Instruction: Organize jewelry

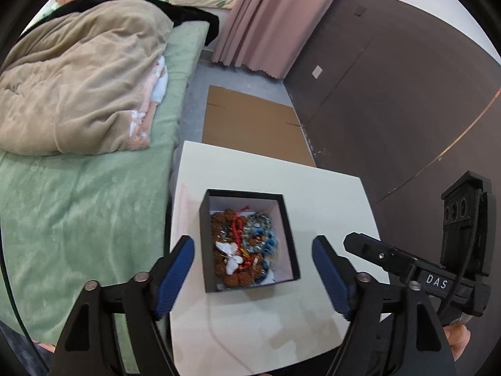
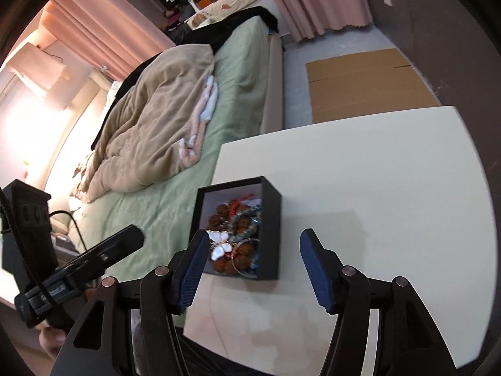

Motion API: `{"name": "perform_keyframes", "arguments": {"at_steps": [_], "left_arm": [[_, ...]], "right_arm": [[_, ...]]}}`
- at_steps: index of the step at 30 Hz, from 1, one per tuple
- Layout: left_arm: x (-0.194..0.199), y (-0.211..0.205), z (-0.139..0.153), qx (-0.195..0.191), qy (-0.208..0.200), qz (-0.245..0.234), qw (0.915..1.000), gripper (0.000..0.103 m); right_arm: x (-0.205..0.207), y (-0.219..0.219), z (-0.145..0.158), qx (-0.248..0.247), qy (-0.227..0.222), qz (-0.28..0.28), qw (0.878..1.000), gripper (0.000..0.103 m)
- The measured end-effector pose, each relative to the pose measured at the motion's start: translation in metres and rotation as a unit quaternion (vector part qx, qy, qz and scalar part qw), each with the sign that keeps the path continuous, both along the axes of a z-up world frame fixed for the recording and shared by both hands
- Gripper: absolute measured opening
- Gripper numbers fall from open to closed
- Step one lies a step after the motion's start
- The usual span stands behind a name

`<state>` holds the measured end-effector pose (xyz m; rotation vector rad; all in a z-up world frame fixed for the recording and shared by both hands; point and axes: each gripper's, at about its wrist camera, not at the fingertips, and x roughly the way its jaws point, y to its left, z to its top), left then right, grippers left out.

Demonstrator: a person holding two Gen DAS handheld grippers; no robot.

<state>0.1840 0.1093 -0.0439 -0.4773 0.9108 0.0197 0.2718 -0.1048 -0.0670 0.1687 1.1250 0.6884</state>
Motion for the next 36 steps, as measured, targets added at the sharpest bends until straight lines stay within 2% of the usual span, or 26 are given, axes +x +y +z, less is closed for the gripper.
{"name": "perform_keyframes", "arguments": {"at_steps": [5, 9, 12, 13, 15, 20, 22, 32, 36], "left_arm": [[-0.019, -0.018, 0.015, 0.017, -0.013, -0.003, 0.9998, 0.088], [-0.035, -0.032, 0.027, 0.038, -0.023, -0.009, 0.999, 0.097], [-0.046, -0.04, 0.036, 0.047, -0.031, -0.013, 0.9983, 0.1], [-0.048, -0.042, 0.038, 0.05, -0.033, -0.013, 0.9981, 0.103], [-0.058, -0.048, 0.046, 0.059, -0.044, -0.013, 0.9972, 0.103], [-0.081, -0.063, 0.061, 0.088, -0.064, -0.017, 0.9939, 0.103], [-0.088, -0.068, 0.066, 0.097, -0.069, -0.019, 0.9928, 0.103], [-0.128, -0.089, 0.09, 0.149, -0.108, -0.012, 0.9828, 0.103], [-0.143, -0.095, 0.099, 0.164, -0.127, -0.009, 0.9782, 0.103]], "right_arm": [[-0.014, -0.025, 0.018, -0.015, -0.02, -0.026, 0.999, 0.061], [-0.029, -0.038, 0.036, -0.02, -0.049, -0.041, 0.998, 0.075], [-0.039, -0.045, 0.051, -0.03, -0.066, -0.05, 0.996, 0.077], [-0.041, -0.047, 0.055, -0.034, -0.072, -0.052, 0.995, 0.081], [-0.051, -0.051, 0.065, -0.043, -0.095, -0.055, 0.993, 0.092], [-0.074, -0.065, 0.08, -0.046, -0.118, -0.064, 0.99, 0.094], [-0.083, -0.072, 0.085, -0.044, -0.126, -0.071, 0.989, 0.102], [-0.128, -0.095, 0.102, -0.052, -0.161, -0.086, 0.982, 0.103], [-0.146, -0.102, 0.108, -0.038, -0.172, -0.079, 0.981, 0.103]]}}
